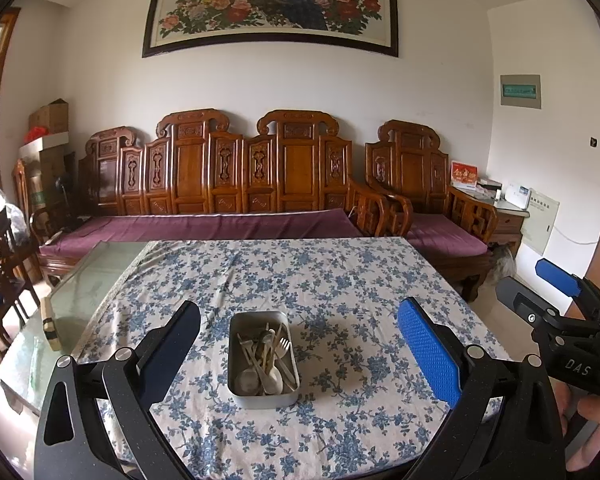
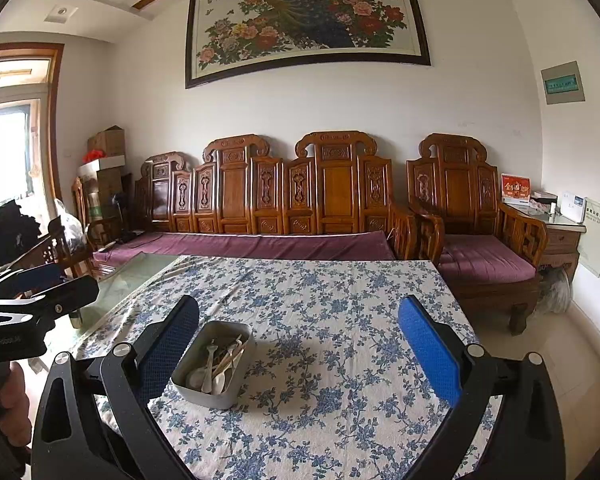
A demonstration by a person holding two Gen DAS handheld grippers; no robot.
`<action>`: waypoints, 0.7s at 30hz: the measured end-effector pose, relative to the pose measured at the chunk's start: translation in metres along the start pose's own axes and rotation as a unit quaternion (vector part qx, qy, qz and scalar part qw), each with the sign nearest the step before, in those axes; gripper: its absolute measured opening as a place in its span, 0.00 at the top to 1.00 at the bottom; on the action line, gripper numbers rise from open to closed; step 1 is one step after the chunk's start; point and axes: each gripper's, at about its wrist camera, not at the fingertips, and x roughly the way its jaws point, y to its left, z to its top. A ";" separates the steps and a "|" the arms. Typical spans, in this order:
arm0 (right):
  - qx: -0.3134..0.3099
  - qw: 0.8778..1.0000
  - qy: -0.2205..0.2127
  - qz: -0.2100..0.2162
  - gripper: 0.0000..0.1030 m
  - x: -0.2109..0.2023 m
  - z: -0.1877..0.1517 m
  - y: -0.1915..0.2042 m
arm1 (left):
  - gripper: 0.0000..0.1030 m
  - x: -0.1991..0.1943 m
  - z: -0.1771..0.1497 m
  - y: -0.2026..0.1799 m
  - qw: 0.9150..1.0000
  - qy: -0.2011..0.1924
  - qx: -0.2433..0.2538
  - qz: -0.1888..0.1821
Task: Organize utensils
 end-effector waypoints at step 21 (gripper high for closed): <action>0.000 1.000 0.000 0.000 0.02 0.000 -0.001 0.001 | 0.07 0.000 -0.001 0.001 1.000 0.002 0.001 0.002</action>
